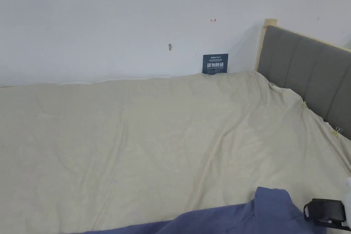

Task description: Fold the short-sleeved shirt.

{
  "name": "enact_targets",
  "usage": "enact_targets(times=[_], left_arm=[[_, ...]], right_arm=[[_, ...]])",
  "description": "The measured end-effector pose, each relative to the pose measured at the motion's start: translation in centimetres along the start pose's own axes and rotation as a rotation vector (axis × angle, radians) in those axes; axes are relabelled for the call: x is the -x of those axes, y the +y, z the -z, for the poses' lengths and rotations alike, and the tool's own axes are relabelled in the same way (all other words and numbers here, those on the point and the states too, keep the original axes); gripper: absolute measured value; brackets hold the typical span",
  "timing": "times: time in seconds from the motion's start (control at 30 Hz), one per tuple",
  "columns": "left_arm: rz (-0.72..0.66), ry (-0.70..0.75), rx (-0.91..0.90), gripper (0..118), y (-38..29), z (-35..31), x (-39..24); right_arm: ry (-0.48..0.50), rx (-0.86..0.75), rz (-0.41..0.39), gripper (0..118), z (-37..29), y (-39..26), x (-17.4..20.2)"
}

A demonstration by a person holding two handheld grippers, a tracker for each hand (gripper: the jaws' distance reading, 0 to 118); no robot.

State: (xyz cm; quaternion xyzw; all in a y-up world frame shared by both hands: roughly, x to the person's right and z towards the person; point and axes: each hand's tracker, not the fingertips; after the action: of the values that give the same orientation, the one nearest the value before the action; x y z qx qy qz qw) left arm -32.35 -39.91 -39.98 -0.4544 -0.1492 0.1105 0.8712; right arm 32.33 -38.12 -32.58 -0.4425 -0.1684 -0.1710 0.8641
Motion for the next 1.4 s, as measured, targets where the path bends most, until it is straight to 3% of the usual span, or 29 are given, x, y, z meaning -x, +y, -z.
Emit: enact_targets(times=[0.1, 0.27, 0.33, 0.37, 0.4, 0.43, 0.57, 0.67, 0.73, 0.83, 0.9, 0.97, 1.03, 1.07, 1.2, 1.23, 1.27, 1.3, 1.33, 1.37, 1.4], left_arm=[[0.029, 0.036, -0.189, 103, 1.2, -4.3, -1.1], [0.083, 0.034, -0.578, 101, 0.7, -10.8, -4.3], [0.095, 0.009, -0.663, 89, 0.0, -12.2, -5.3], [0.106, 0.007, -0.694, 70, -0.4, -12.7, -5.8], [0.114, 0.023, -0.719, 23, -0.7, -13.0, -6.2], [0.125, 0.05, -0.731, 0, -1.0, -13.2, -6.5], [0.142, 0.061, -0.745, 0, -2.3, -13.0, -5.5], [0.103, 0.097, -0.803, 0, -3.4, -13.3, -4.8], [0.092, 0.097, -0.812, 0, -3.4, -14.2, -4.4], [0.12, 0.132, -0.812, 0, -1.6, -15.5, -2.4], [0.102, 0.001, -0.638, 0, 1.4, -15.4, -0.1], [-0.031, -0.208, -0.351, 0, 4.0, -12.8, 3.2], [-0.189, -0.323, -0.191, 0, 4.7, -9.2, 5.8], [-0.245, -0.322, -0.12, 0, 4.7, -7.1, 7.2], [-0.194, -0.242, 0.085, 0, 4.7, -0.2, 10.0], [-0.215, -0.273, 0.147, 4, 4.6, 1.4, 10.6], [-0.244, -0.351, 0.193, 27, 4.2, 2.7, 10.9], [-0.285, -0.406, 0.223, 79, 3.9, 3.8, 11.1], [-0.299, -0.457, 0.282, 107, 3.8, 5.2, 11.3], [-0.302, -0.497, 0.329, 118, 3.6, 6.5, 11.4], [-0.306, -0.53, 0.362, 118, 3.4, 7.0, 11.4]], right_arm=[[0.075, -0.132, -0.061, 110, -4.8, -0.3, 3.1], [0.356, -0.465, -0.092, 95, -11.8, -3.4, 8.3], [0.423, -0.573, -0.118, 63, -13.2, -5.0, 9.9], [0.425, -0.625, -0.129, 38, -13.7, -5.8, 10.8], [0.421, -0.67, -0.141, 2, -14.1, -6.5, 11.6], [0.427, -0.705, -0.139, 1, -14.2, -7.2, 12.2], [0.514, -0.829, -0.086, 1, -14.8, -9.5, 12.8], [0.391, -0.919, -0.135, 0, -15.2, -10.5, 13.5], [0.44, -0.887, -0.164, 0, -15.4, -10.4, 13.6], [0.433, -0.868, -0.197, 0, -16.0, -10.4, 14.2], [0.428, -0.86, -0.218, 0, -16.2, -10.4, 14.5], [0.441, -0.837, -0.232, 0, -16.2, -10.5, 15.1], [0.464, -0.808, -0.245, 0, -15.8, -10.4, 15.5], [0.465, -0.799, -0.254, 0, -15.6, -10.5, 15.8], [0.473, -0.746, -0.287, 0, -14.5, -10.8, 16.9], [0.475, -0.731, -0.295, 0, -14.3, -10.9, 17.2], [0.474, -0.719, -0.301, 0, -14.1, -10.9, 17.5], [0.474, -0.711, -0.307, 0, -13.9, -10.9, 17.7], [0.474, -0.699, -0.314, 0, -13.6, -10.9, 17.9], [0.472, -0.688, -0.32, 0, -13.5, -10.9, 18.2], [0.472, -0.679, -0.323, 0, -13.3, -10.9, 18.4]])
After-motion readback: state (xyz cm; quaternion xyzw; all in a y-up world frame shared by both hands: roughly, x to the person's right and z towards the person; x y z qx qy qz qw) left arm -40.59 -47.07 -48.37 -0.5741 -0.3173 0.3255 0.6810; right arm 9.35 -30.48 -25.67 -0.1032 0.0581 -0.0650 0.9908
